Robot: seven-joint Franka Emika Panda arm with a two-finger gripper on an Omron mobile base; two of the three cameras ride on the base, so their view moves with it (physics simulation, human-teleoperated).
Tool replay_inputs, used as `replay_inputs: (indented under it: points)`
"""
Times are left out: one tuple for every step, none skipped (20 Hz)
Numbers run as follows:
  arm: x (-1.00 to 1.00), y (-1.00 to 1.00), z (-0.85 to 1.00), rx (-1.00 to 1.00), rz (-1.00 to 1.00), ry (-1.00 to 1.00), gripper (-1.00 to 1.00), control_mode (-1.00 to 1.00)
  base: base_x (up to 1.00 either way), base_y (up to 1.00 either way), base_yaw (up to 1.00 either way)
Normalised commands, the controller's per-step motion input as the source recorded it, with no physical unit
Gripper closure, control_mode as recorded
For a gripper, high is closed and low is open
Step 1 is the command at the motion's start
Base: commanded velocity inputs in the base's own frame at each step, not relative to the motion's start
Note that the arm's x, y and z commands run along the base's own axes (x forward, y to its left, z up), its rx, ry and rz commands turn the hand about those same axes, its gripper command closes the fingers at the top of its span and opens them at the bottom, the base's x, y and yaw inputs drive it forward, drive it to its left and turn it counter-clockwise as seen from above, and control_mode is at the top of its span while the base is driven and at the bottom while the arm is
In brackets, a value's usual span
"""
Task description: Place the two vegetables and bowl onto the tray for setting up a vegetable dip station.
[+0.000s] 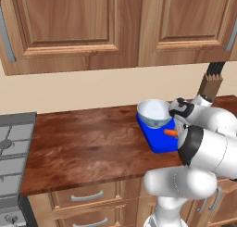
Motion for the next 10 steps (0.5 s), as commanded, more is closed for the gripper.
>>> replay_inputs:
  points:
    - [0.05,0.0,-0.06,0.0,0.0,0.0,1.0,-1.0,0.0,0.0,0.0]
    - [0.06,0.0,-0.07,0.0,0.0,0.0,1.0,-1.0,0.0,0.0,0.0]
    - [0.09,0.0,-0.09,0.0,0.0,0.0,1.0,-1.0,0.0,0.0,0.0]
    - [0.09,0.0,-0.08,0.0,0.0,0.0,1.0,-1.0,0.0,0.0,0.0]
    - [0.1,0.0,-0.07,0.0,0.0,0.0,1.0,-1.0,0.0,0.0,0.0]
    - [0.11,0.0,-0.08,0.0,0.0,0.0,1.0,-1.0,0.0,0.0,0.0]
    - [0.09,0.0,-0.09,0.0,0.0,0.0,1.0,-1.0,0.0,0.0,0.0]
    - [0.09,0.0,-0.09,0.0,0.0,0.0,1.0,-1.0,0.0,0.0,0.0]
    - [0.1,0.0,-0.1,0.0,0.0,0.0,1.0,-1.0,0.0,0.0,0.0]
    - [0.12,0.0,-0.1,0.0,0.0,0.0,1.0,-1.0,0.0,0.0,0.0]
